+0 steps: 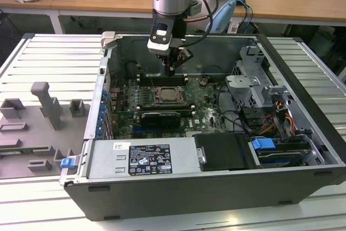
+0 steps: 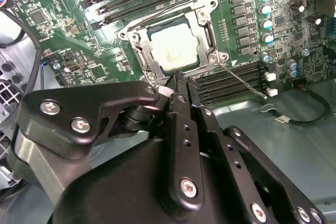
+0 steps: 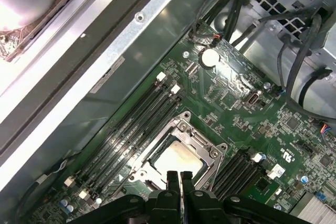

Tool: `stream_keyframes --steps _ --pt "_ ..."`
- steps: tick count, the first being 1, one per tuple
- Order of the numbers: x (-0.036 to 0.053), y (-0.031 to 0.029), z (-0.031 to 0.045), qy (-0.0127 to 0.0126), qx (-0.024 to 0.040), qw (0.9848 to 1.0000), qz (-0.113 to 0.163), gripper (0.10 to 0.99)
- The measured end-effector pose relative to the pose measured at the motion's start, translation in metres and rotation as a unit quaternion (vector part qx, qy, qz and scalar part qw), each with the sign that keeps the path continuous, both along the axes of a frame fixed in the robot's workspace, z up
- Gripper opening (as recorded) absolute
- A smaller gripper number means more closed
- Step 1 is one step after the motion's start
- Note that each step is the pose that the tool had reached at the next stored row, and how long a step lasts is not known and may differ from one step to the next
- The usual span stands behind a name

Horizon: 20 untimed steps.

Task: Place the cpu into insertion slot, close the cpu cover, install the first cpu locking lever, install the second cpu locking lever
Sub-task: 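Install the first cpu locking lever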

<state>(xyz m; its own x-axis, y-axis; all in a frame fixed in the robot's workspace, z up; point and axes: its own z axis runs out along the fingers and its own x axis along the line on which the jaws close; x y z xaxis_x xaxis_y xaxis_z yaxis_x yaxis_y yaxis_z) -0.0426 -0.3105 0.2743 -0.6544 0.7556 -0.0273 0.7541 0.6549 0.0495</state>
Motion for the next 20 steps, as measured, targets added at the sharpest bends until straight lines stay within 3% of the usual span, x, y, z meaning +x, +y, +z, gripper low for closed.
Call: stream_keyframes --steps 20 --pt "0.0 0.0 0.0 0.0 0.0 0.9986 0.052 0.161"
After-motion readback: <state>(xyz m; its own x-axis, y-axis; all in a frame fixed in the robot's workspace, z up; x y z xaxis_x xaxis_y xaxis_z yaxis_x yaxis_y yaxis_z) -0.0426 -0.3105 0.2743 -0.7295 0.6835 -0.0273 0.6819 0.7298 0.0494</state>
